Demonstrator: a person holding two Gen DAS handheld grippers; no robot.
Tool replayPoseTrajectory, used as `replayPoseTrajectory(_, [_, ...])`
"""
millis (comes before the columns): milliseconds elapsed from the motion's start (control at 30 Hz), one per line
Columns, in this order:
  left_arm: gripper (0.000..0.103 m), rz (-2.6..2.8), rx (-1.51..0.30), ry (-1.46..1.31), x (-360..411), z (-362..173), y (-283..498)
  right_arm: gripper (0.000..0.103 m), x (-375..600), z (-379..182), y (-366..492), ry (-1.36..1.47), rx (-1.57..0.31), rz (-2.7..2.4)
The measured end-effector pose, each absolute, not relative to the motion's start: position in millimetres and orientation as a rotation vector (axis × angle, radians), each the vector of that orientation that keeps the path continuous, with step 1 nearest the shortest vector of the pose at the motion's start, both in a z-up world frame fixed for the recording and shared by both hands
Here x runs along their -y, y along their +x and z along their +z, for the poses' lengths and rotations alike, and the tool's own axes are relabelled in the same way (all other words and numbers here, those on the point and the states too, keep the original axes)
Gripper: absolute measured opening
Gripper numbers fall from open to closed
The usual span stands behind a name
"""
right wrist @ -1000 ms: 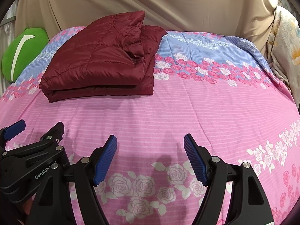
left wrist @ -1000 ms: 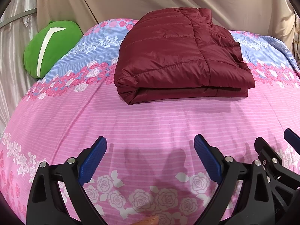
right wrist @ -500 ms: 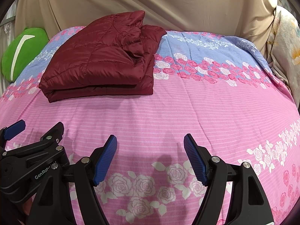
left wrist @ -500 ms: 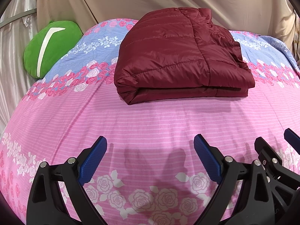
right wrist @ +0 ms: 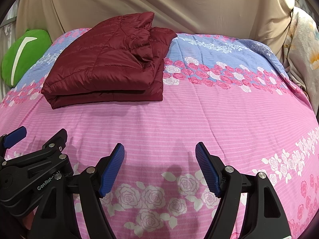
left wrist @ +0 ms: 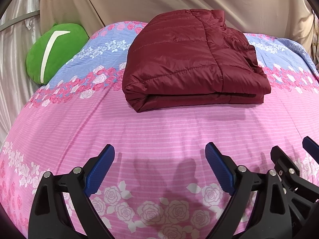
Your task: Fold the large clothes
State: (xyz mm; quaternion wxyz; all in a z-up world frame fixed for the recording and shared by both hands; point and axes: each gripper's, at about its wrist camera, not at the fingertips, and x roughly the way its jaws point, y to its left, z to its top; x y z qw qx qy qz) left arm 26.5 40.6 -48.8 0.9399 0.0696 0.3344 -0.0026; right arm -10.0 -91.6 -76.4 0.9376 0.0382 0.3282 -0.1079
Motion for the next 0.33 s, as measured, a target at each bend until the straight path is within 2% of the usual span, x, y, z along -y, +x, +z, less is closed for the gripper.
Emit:
replayPoseTrajectory(100, [0.084, -0.004, -0.683, 0.152, -39.0, -48.8, 26.1, 0.072, 90.7, -75.9, -9.9, 0.075, -0.671, -0.22])
replayPoseTrajectory(333, [0.084, -0.004, -0.685, 0.153, -39.2, -48.8, 27.0, 0.072, 89.9, -75.5, -10.5, 0.074, -0.67, -0.223])
